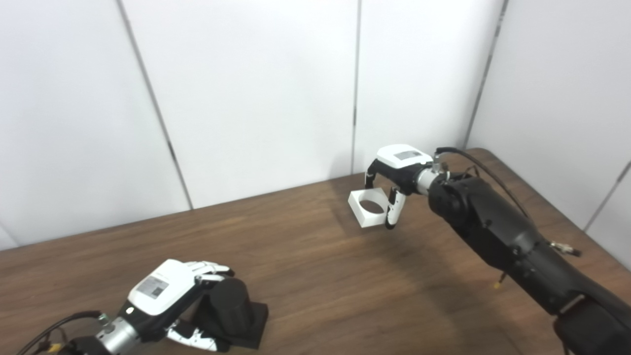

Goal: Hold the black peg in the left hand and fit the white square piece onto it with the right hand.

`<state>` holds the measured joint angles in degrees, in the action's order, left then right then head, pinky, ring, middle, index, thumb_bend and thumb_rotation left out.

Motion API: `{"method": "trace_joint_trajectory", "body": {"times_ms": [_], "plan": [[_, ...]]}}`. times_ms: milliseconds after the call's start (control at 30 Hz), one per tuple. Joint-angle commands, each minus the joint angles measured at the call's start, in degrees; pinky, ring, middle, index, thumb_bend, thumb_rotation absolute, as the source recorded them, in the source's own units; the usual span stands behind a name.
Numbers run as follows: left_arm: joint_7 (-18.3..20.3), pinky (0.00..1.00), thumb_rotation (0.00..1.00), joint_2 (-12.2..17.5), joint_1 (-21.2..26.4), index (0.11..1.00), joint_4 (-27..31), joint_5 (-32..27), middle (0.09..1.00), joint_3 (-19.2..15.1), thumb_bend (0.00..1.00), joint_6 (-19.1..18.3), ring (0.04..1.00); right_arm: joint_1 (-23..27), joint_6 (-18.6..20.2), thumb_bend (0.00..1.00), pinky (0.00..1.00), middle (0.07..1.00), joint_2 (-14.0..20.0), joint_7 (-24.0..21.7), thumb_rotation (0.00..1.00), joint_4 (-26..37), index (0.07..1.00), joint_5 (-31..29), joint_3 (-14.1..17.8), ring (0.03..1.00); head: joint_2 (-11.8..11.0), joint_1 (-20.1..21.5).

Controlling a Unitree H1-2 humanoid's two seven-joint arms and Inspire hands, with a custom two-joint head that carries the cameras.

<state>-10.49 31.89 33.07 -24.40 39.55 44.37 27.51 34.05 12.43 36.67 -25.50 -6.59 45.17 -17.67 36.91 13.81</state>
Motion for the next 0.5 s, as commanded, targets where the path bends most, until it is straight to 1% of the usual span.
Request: {"method": "trace_joint_trajectory", "body": {"times_ms": [0,67,100,167,200,300,333,400,467], "plan": [[5.18,0.70,0.06,0.25,-2.03,0.491,-2.39,5.31,0.808,1.36,0.52,-0.82,0.797,2.37,-1.70,0.52,0.80,0.761,2.05,-0.64,0.13,3.89,0.479,-1.66,1.84,0.843,0.25,-1.27],[5.45,0.71,0.06,-0.51,-2.16,0.491,-2.51,5.85,0.809,0.82,0.52,-1.00,0.804,2.36,-2.42,0.52,0.79,0.765,2.34,-1.85,0.13,6.26,0.480,-2.69,1.81,0.849,0.54,-3.14],[5.87,0.71,0.06,-0.88,-2.21,0.491,-2.33,6.18,0.808,0.60,0.52,-1.34,0.805,2.36,-3.05,0.52,0.79,0.766,2.56,-2.34,0.13,7.28,0.480,-3.01,1.75,0.850,0.84,-4.91],[6.91,0.72,0.07,-1.46,-2.31,0.491,-1.82,6.63,0.810,0.20,0.52,-2.08,0.812,2.41,-4.55,0.52,0.76,0.762,2.68,-3.10,0.13,9.41,0.480,-3.36,1.41,0.838,1.03,-6.25],[7.36,0.72,0.07,-1.77,-2.37,0.491,-1.58,6.83,0.809,-0.03,0.52,-2.46,0.812,2.44,-4.91,0.52,0.75,0.762,2.60,-3.67,0.13,10.48,0.480,-3.45,1.27,0.836,1.27,-7.58],[7.73,0.71,0.07,-2.81,-2.45,0.491,-1.50,7.52,0.804,-0.79,0.52,-2.73,0.809,2.48,-4.92,0.52,0.76,0.769,2.24,-5.61,0.13,13.21,0.480,-4.08,1.39,0.840,2.05,-10.43],[7.65,0.71,0.07,-3.11,-2.41,0.492,-1.70,7.82,0.806,-0.98,0.52,-2.58,0.810,2.50,-4.81,0.52,0.76,0.769,1.93,-6.22,0.13,14.17,0.480,-4.42,1.48,0.839,2.05,-10.43],[7.51,0.71,0.07,-3.76,-2.21,0.492,-2.18,8.21,0.810,-1.23,0.52,-2.35,0.809,2.57,-4.64,0.52,0.76,0.770,1.38,-7.19,0.13,15.73,0.480,-5.07,1.57,0.837,2.50,-11.98],[7.65,0.70,0.07,-4.34,-2.07,0.492,-2.50,8.32,0.813,-1.54,0.52,-2.41,0.808,3.02,-5.13,0.52,0.75,0.769,0.91,-8.03,0.13,16.84,0.480,-5.27,1.06,0.832,2.77,-12.76]]}}
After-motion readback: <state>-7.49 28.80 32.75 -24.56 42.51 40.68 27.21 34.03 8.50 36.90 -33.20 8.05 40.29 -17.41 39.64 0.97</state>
